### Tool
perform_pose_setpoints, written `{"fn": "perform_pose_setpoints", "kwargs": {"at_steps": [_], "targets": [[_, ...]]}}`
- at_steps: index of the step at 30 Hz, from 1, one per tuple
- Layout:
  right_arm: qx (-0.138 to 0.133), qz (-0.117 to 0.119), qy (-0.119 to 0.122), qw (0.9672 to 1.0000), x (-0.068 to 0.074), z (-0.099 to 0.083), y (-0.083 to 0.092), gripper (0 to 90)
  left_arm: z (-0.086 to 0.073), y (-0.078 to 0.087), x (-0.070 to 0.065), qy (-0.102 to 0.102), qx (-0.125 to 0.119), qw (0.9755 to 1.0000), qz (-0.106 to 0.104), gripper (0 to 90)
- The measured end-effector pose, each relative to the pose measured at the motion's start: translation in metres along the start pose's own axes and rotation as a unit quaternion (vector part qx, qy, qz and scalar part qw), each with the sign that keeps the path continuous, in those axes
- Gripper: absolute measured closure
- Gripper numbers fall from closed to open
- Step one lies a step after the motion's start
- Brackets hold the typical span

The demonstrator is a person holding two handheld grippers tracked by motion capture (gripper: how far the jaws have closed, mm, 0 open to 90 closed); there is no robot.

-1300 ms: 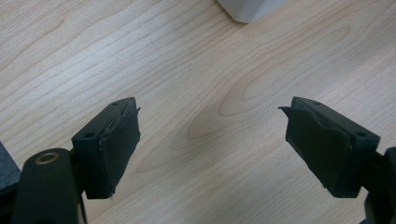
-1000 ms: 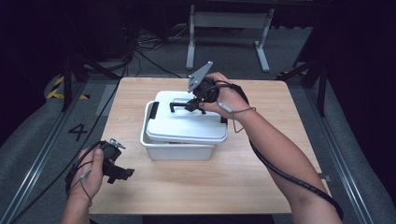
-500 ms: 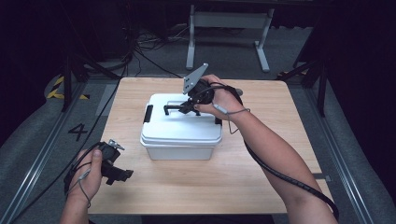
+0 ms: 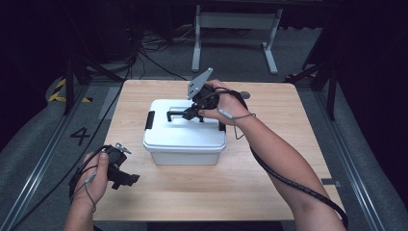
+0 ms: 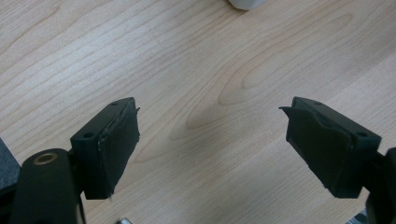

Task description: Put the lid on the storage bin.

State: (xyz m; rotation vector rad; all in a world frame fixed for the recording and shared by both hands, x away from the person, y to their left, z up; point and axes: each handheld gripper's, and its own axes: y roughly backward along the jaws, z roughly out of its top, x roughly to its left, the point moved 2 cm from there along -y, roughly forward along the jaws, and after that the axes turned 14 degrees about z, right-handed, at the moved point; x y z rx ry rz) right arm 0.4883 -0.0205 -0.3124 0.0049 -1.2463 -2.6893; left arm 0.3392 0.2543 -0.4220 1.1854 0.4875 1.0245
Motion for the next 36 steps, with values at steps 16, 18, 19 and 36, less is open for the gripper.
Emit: {"fn": "perform_pose_setpoints", "kwargs": {"at_steps": [16, 18, 19, 36], "targets": [[0.01, -0.001, -0.008, 0.9999, -0.008, -0.009, -0.005, 83.5, 0.0, 0.0, 0.0, 0.003, 0.001, 1.0, -0.003, 17.8], [0.01, -0.003, -0.009, 0.9999, -0.008, -0.01, -0.005, 83.5, 0.0, 0.0, 0.0, 0.0, 0.002, 1.0, -0.004, 17.8], [0.008, 0.001, -0.012, 0.9999, -0.008, -0.011, -0.005, 84.0, 0.0, -0.001, 0.0, -0.003, 0.002, 1.0, -0.004, 17.8], [-0.054, 0.015, -0.064, 0.9964, 0.008, -0.009, 0.01, 51.7, 0.003, -0.002, -0.001, -0.005, 0.001, 1.0, -0.005, 17.9]]}}
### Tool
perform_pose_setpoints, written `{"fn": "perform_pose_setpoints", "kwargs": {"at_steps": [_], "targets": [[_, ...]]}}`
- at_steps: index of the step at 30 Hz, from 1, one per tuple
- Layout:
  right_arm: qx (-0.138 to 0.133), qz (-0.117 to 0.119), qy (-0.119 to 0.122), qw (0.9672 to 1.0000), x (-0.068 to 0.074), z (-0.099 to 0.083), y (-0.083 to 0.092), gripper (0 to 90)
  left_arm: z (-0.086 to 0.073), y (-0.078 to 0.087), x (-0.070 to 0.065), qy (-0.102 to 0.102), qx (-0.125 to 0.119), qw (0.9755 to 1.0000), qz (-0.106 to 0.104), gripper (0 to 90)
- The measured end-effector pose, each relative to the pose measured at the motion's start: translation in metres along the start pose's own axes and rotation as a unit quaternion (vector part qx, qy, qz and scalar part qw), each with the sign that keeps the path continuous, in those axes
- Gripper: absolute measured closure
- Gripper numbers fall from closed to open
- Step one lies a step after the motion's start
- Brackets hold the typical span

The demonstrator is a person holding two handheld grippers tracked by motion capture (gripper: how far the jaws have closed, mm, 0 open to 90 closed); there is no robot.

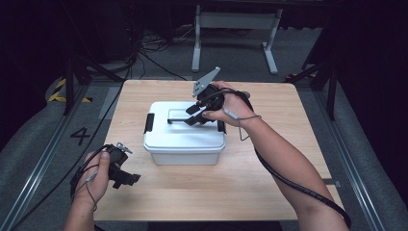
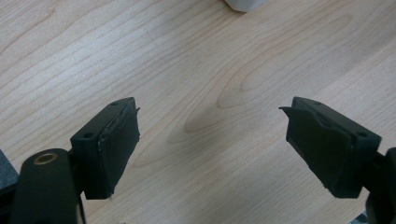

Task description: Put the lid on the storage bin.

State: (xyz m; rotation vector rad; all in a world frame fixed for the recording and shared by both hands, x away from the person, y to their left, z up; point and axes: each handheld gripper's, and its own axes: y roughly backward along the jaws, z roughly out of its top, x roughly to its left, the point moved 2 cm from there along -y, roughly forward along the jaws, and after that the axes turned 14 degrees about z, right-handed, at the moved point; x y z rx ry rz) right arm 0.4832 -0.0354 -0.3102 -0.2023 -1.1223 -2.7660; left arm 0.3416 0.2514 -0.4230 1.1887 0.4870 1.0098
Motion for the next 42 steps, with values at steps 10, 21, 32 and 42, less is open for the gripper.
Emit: {"fn": "perform_pose_setpoints", "kwargs": {"at_steps": [10, 21, 32, 42], "targets": [[-0.014, -0.048, -0.016, 0.9986, 0.023, -0.006, 0.039, 48.4, -0.001, 0.003, 0.001, 0.004, -0.002, 1.0, -0.001, 17.8], [-0.044, -0.113, -0.068, 0.9903, 0.038, -0.04, 0.086, 46.2, 0.003, 0.005, 0.005, 0.007, -0.012, 0.9999, 0.004, 17.5], [-0.031, -0.17, -0.092, 0.9806, 0.054, -0.089, 0.115, 43.5, 0.001, 0.008, 0.009, 0.016, -0.016, 0.9997, 0.006, 17.7], [-0.032, -0.202, -0.133, 0.9698, 0.065, -0.145, 0.124, 42.4, 0.001, 0.008, 0.012, 0.021, -0.021, 0.9995, 0.012, 18.2]]}}
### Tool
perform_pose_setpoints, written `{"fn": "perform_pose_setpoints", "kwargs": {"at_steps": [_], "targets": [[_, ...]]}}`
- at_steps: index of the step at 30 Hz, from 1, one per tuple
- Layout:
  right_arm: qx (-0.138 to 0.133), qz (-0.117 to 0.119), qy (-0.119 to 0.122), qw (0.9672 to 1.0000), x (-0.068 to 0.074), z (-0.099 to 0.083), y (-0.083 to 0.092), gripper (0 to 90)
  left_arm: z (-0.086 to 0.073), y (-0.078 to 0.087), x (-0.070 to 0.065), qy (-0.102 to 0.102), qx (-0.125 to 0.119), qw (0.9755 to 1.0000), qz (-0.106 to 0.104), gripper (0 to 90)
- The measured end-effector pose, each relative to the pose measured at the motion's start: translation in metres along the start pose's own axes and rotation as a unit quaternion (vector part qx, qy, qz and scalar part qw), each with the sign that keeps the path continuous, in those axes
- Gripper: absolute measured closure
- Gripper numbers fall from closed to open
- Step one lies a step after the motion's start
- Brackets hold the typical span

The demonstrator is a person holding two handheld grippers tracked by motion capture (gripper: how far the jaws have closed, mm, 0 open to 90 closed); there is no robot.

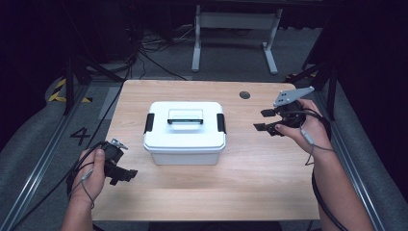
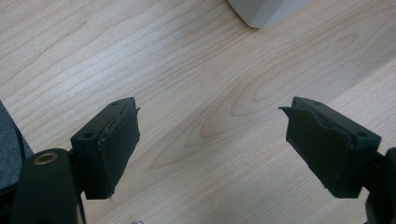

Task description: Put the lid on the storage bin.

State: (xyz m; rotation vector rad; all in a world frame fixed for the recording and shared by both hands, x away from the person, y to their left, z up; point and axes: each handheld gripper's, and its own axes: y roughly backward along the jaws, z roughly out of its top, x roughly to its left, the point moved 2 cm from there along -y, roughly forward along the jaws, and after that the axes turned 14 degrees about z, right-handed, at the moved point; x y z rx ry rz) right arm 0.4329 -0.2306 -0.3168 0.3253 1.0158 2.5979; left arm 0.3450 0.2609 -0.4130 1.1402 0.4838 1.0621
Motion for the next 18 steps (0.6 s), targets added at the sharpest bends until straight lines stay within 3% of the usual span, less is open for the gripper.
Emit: {"fn": "perform_pose_setpoints", "kwargs": {"at_steps": [5, 9, 11, 18], "targets": [[0.008, -0.017, -0.014, 0.9997, -0.003, -0.023, 0.004, 41.3, 0.0, 0.003, -0.001, 0.001, -0.01, 0.9999, -0.006, 18.7], [0.001, -0.017, -0.033, 0.9993, -0.006, -0.04, 0.006, 40.4, 0.0, 0.005, -0.001, 0.01, -0.013, 0.9998, -0.007, 19.5], [0.015, -0.022, -0.035, 0.999, -0.009, -0.046, 0.004, 40.3, 0.0, 0.005, 0.0, 0.018, -0.015, 0.9997, -0.005, 20.0], [0.006, -0.035, -0.058, 0.9977, -0.016, -0.06, 0.004, 37.6, -0.002, 0.009, 0.004, 0.035, -0.026, 0.999, 0.005, 19.8]]}}
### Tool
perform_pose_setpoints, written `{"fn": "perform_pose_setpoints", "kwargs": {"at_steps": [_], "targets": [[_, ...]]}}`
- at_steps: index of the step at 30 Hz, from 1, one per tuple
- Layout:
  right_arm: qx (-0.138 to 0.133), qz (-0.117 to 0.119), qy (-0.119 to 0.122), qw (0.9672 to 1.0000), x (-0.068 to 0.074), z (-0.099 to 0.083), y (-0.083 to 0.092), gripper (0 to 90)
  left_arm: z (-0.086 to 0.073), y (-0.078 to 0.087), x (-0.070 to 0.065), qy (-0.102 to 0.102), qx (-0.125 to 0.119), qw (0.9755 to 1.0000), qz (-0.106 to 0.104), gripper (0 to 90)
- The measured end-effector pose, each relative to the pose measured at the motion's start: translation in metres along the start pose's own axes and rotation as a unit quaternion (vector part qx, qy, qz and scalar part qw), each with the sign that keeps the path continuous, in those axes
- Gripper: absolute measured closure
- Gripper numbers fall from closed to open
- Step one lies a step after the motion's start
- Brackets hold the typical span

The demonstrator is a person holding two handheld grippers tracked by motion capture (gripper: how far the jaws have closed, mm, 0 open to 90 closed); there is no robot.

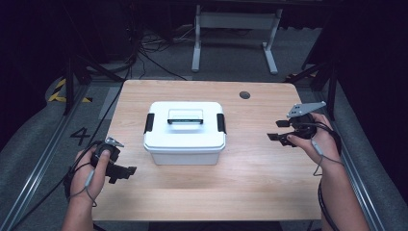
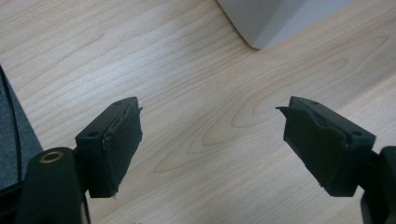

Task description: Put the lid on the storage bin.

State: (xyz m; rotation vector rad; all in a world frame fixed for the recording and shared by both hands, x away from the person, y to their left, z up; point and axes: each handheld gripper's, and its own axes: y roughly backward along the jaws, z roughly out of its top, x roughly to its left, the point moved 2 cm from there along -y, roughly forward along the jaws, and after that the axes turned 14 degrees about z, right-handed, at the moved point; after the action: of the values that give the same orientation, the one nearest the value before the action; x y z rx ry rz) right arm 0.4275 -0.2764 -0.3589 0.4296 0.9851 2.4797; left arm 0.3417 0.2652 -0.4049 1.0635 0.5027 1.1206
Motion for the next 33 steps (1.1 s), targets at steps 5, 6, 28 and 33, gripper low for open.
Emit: {"fn": "perform_pose_setpoints", "kwargs": {"at_steps": [5, 6, 28, 33], "targets": [[0.005, -0.002, -0.008, 1.0, -0.006, -0.015, -0.005, 36.6, 0.0, -0.002, 0.004, -0.005, -0.005, 0.9999, 0.009, 18.9], [0.005, 0.0, -0.014, 0.9999, -0.008, -0.018, -0.006, 36.5, 0.0, -0.003, 0.004, -0.006, -0.007, 0.9999, 0.013, 18.9], [0.075, 0.0, -0.076, 0.9943, -0.04, -0.059, -0.055, 30.9, 0.002, -0.02, 0.005, -0.008, 0.014, 0.9997, 0.016, 18.0], [0.107, -0.007, -0.09, 0.9901, -0.041, -0.065, -0.059, 30.1, 0.003, -0.022, 0.004, -0.015, 0.023, 0.9995, 0.013, 18.0]]}}
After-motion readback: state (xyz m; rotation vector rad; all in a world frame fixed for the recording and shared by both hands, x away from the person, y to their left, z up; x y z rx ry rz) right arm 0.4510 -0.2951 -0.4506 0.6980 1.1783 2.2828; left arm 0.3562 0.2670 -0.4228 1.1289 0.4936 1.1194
